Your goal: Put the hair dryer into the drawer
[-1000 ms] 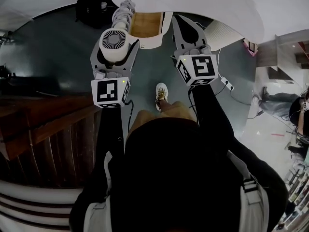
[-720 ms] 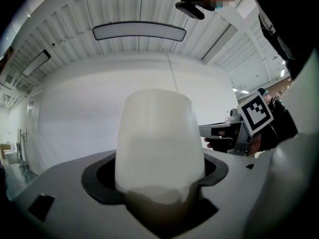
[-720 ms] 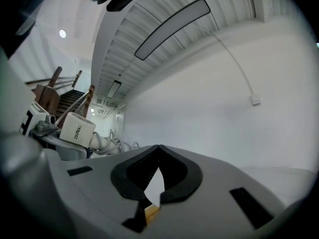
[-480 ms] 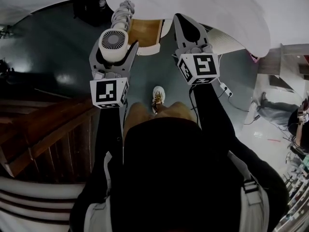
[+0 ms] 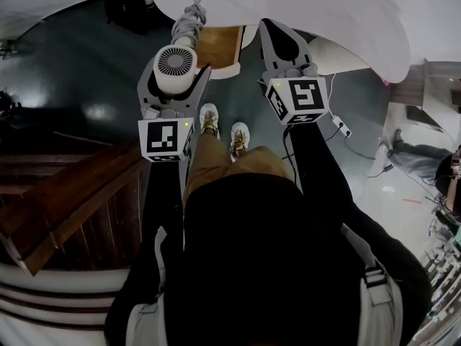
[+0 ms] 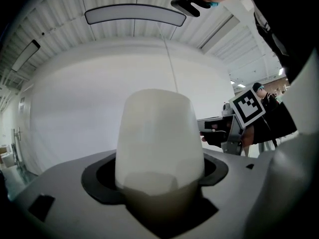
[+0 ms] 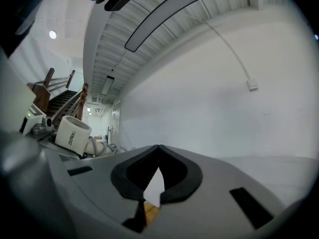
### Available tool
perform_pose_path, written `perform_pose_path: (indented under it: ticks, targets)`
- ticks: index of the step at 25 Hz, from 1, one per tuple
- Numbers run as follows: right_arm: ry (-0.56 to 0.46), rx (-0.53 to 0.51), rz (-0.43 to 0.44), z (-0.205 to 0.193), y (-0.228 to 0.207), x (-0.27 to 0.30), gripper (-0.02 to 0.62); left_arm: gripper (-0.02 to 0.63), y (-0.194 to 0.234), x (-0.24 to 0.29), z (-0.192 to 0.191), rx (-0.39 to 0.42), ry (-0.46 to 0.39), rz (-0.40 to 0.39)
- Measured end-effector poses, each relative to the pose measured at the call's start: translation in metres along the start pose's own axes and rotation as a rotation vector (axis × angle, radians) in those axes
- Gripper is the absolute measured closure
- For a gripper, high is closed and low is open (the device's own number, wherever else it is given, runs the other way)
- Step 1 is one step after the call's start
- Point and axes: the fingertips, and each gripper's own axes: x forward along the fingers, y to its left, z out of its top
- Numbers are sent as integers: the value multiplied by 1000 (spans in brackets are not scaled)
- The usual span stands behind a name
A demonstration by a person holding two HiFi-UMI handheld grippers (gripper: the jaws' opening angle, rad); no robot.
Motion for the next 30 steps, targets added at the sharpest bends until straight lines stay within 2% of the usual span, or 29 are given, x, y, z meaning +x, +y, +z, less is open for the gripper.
perform_pose_path:
  ticks: [6, 15, 30]
  targets:
    - [32, -15, -45, -14, -1, 16, 571, 206, 13, 10, -28, -19, 34, -52]
    - [89, -16, -101, -33, 11, 42, 571, 206, 11, 15, -72, -60, 120, -206]
    - [179, 19, -196, -72, -7, 58, 571, 206, -1, 43, -146, 15, 298, -412]
